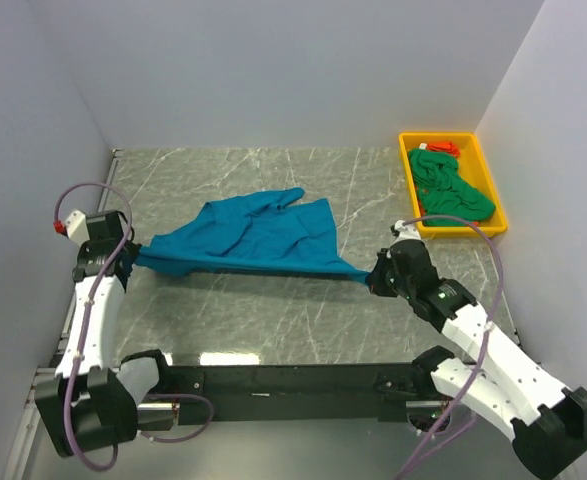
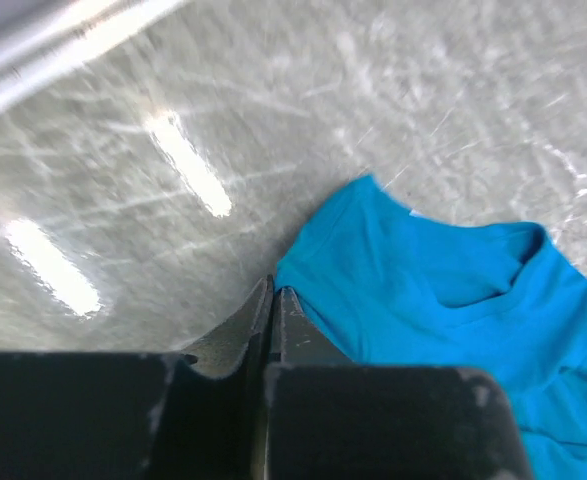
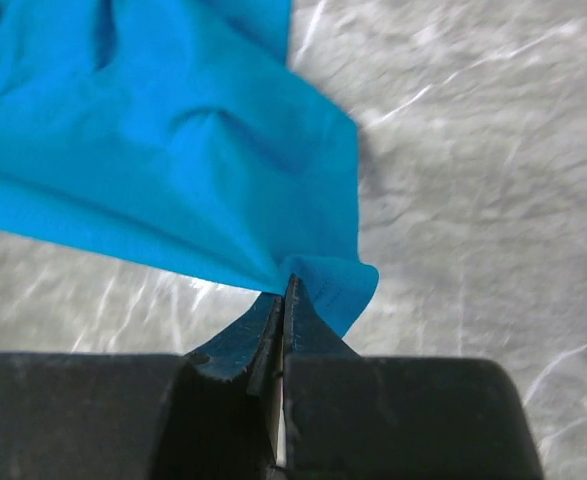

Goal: Fold and stack the t-shirts
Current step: Flatten the tshirt out

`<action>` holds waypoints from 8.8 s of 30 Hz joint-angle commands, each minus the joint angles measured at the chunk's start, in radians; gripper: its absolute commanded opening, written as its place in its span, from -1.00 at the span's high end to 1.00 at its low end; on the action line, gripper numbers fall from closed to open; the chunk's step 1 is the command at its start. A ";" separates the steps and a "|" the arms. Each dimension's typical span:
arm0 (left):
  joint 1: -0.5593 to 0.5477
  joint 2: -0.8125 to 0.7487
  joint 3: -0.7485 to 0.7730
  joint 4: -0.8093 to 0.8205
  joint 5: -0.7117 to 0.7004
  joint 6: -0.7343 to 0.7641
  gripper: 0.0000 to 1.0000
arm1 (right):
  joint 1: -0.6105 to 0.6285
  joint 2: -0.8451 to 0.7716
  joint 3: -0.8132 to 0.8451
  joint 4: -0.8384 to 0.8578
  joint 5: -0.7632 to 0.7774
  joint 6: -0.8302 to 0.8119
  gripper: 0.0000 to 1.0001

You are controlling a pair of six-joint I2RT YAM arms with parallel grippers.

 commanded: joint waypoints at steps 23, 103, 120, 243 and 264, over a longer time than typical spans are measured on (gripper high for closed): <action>0.006 -0.156 0.111 0.050 0.218 0.243 -0.60 | -0.006 0.282 0.216 0.091 -0.249 -0.074 0.10; -0.698 0.098 -0.113 -0.189 -0.001 -0.290 -0.28 | -0.183 0.472 0.190 0.021 -0.039 -0.023 -0.21; -0.698 0.286 -0.102 -0.150 -0.009 -0.237 -0.14 | -0.183 0.502 0.216 -0.014 -0.018 -0.046 -0.20; -0.405 -0.144 0.455 0.141 0.048 0.434 0.87 | -0.197 0.051 0.637 -0.202 0.057 -0.250 1.00; -0.381 0.759 0.629 0.373 0.153 0.505 0.93 | -0.333 0.881 0.652 0.216 0.182 -0.299 1.00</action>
